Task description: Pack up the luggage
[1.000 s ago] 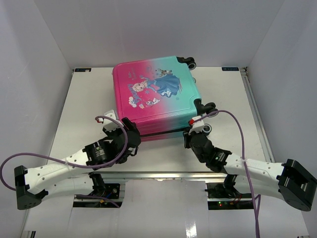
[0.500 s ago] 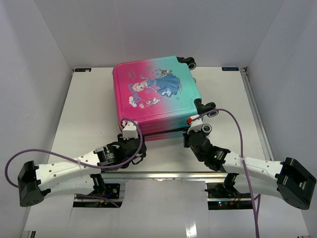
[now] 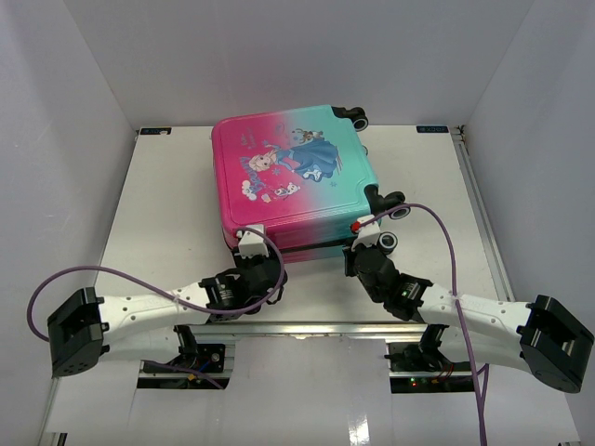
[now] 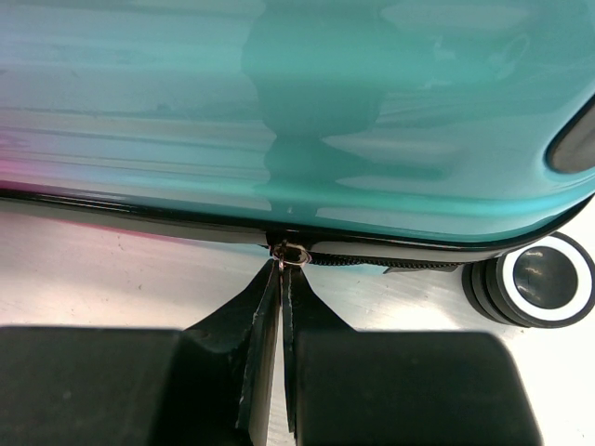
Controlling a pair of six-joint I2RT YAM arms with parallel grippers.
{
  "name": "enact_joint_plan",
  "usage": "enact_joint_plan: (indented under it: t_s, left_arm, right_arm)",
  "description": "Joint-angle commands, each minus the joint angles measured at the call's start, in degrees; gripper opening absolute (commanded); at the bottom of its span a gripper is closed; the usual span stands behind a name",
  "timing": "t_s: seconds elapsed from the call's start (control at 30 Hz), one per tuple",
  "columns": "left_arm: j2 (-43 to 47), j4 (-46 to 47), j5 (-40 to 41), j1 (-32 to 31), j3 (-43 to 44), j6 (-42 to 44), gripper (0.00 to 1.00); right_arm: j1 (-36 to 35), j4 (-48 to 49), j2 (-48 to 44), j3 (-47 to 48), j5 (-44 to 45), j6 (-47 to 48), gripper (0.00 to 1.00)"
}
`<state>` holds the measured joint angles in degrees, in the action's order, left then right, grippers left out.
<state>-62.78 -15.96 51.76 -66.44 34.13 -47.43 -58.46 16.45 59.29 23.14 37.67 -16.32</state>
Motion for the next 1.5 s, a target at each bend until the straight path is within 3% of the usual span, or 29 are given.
enact_joint_plan:
  t_s: [0.0, 0.2, 0.3, 0.37, 0.43, 0.6, 0.7, 0.83, 0.93, 1.3, 1.33, 1.37, 1.47]
  left_arm:
    - [-3.46, 2.62, 4.04, 0.69, -0.02, -4.32, 0.61]
    - [-4.7, 5.18, 5.67, 0.7, -1.93, -6.24, 0.49]
    - [-4.77, 5.72, 7.22, 0.81, -2.59, -6.76, 0.28]
    - [-3.7, 4.75, 8.48, 1.34, -2.76, -7.3, 0.05]
    - [-1.63, 3.29, 9.6, 2.19, -3.08, -8.87, 0.0]
    - [7.19, 3.1, 8.12, 10.47, -6.34, -6.7, 0.0]
    - [14.84, 7.44, 1.9, 18.49, -9.78, -1.35, 0.0]
    - [21.83, 9.7, -4.83, 27.84, -11.01, 2.02, 0.0]
    - [22.53, 9.71, -9.89, 34.75, -9.3, 3.72, 0.0]
    - [17.47, 14.16, -20.26, 45.85, -7.83, 8.48, 0.0]
    - [18.25, 14.75, -23.01, 45.91, -7.59, 9.8, 0.02]
    - [18.97, 14.96, -25.59, 45.92, -7.07, 11.63, 0.13]
    - [21.28, 10.33, -32.66, 45.9, -2.13, 14.44, 0.77]
  right_arm:
    - [-0.08, 6.58, -1.73, 2.1, -0.04, -0.37, 0.08]
    - [-0.09, 7.12, 0.33, 2.68, -0.4, -0.38, 0.08]
    - [-0.08, 7.11, 1.23, 3.07, -0.32, -0.49, 0.08]
    - [-0.08, 7.02, 1.62, 3.14, -0.2, -0.56, 0.08]
    - [-0.14, 6.89, 1.58, 3.06, 0.76, -0.65, 0.08]
    - [0.08, 4.07, -1.41, 2.14, 6.7, -0.49, 0.08]
    - [0.92, 1.92, -4.25, 1.67, 12.23, 0.64, 0.08]
    - [5.5, -0.54, -6.86, 1.16, 12.93, 0.6, 0.08]
    - [8.99, -0.63, -8.8, 0.52, 11.15, 0.67, 0.08]
    - [15.11, 3.58, -7.23, -0.06, 1.85, 1.73, 0.08]
    - [15.13, 3.8, -7.41, -0.23, 0.81, 1.62, 0.08]
    - [15.13, 4.1, -7.9, -0.6, -0.47, 1.47, 0.08]
    - [15.13, 5.12, -9.85, -2.14, -3.46, 0.62, 0.08]
